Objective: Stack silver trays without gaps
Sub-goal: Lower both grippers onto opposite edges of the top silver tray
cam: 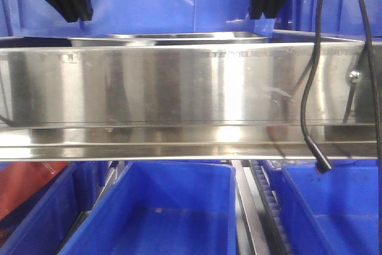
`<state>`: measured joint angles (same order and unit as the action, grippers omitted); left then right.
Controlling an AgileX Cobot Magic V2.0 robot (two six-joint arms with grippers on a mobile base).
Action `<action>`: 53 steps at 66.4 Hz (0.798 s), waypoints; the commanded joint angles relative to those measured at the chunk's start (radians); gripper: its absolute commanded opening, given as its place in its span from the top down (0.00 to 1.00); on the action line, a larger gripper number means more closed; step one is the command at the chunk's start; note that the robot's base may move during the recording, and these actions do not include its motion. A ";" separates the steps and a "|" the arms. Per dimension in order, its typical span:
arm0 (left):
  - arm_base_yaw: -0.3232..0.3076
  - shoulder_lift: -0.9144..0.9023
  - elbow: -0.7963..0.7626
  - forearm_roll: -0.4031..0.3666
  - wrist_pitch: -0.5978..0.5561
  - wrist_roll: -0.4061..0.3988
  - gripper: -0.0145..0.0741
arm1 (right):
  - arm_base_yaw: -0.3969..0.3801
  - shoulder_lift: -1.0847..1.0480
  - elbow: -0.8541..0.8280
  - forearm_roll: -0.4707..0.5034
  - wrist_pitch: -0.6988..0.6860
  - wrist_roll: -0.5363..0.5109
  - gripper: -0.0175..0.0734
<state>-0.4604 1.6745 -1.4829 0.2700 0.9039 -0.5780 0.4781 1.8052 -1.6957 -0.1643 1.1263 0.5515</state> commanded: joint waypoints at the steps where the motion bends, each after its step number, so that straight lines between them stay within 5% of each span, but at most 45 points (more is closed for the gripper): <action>1: -0.006 0.008 -0.006 -0.006 -0.024 0.001 0.85 | -0.006 -0.001 -0.008 -0.011 -0.019 0.002 0.82; 10: -0.006 0.026 -0.006 -0.003 -0.047 0.001 0.81 | -0.006 0.003 -0.008 -0.011 -0.031 0.002 0.80; 23: -0.004 0.036 -0.006 0.014 -0.080 0.001 0.62 | -0.006 0.010 -0.008 -0.011 -0.042 0.002 0.58; 53: 0.027 0.079 -0.006 0.008 -0.108 0.052 0.61 | -0.013 0.040 -0.008 -0.006 -0.034 0.044 0.61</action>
<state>-0.4447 1.7398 -1.4829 0.2889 0.7853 -0.5388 0.4765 1.8498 -1.6957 -0.1606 1.1016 0.5867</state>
